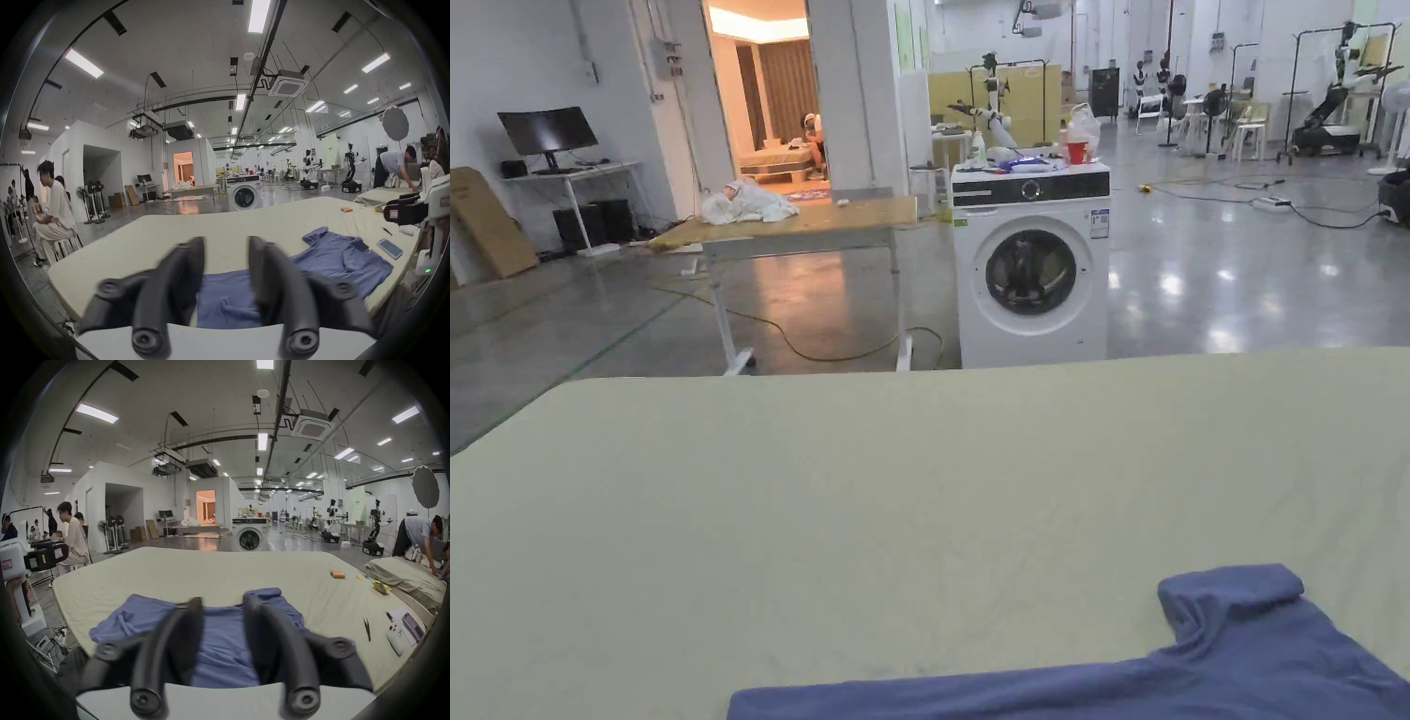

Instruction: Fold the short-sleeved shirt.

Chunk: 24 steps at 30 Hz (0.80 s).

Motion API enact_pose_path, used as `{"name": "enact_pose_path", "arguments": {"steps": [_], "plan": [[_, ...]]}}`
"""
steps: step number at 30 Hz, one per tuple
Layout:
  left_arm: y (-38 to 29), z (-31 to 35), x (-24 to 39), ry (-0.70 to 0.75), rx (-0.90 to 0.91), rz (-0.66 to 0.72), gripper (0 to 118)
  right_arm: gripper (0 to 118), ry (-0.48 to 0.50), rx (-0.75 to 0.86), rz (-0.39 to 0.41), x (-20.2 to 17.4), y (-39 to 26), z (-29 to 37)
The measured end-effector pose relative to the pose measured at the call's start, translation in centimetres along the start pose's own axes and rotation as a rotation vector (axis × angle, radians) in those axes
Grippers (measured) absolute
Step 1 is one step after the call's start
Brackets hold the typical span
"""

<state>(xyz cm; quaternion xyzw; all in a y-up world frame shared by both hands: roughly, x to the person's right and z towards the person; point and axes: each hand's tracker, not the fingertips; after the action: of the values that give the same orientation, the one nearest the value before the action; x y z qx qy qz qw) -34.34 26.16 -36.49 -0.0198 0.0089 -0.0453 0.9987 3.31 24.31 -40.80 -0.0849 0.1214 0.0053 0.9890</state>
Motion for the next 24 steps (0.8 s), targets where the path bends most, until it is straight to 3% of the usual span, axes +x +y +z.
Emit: {"name": "enact_pose_path", "arguments": {"steps": [1, 3, 10, 13, 15, 17, 19, 21, 24], "plan": [[-0.1, -0.1, -0.1, 0.0, 0.001, 0.004, 3, 2, 0.006, 0.004, 0.0, -0.3, 0.1, 0.0], [0.0, 0.1, -0.2, 0.01, 0.002, 0.023, 0, 0, 0.028, 0.008, -0.019, -0.2, 0.0, -0.3], [-0.6, -2.5, -1.9, -0.032, -0.107, 0.069, 0, 0, 0.043, -0.024, -0.031, -0.3, -1.1, -1.1], [-1.2, -6.2, -3.2, -0.038, -0.174, 0.115, 0, 0, 0.042, -0.043, -0.031, -0.2, -1.6, -1.4], [-2.4, -11.7, -4.6, -0.026, -0.335, 0.188, 0, 0, 0.041, -0.056, -0.044, 0.2, -2.1, -1.4], [-5.2, -18.3, -6.7, -0.067, -0.504, 0.299, 26, 0, 0.052, -0.078, -0.079, 0.6, -2.7, -1.6], [-8.1, -23.6, -7.8, -0.067, -0.591, 0.319, 58, 0, 0.052, -0.1, -0.078, 1.2, -3.3, -1.5], [-10.8, -27.9, -7.7, -0.004, -0.69, 0.194, 65, 0, 0.035, -0.111, -0.063, 1.6, -3.7, -1.0], [-13.5, -32.9, -8.6, 0.011, -0.775, 0.25, 65, 0, -0.005, -0.133, -0.062, 2.6, -3.7, -0.2]]}}
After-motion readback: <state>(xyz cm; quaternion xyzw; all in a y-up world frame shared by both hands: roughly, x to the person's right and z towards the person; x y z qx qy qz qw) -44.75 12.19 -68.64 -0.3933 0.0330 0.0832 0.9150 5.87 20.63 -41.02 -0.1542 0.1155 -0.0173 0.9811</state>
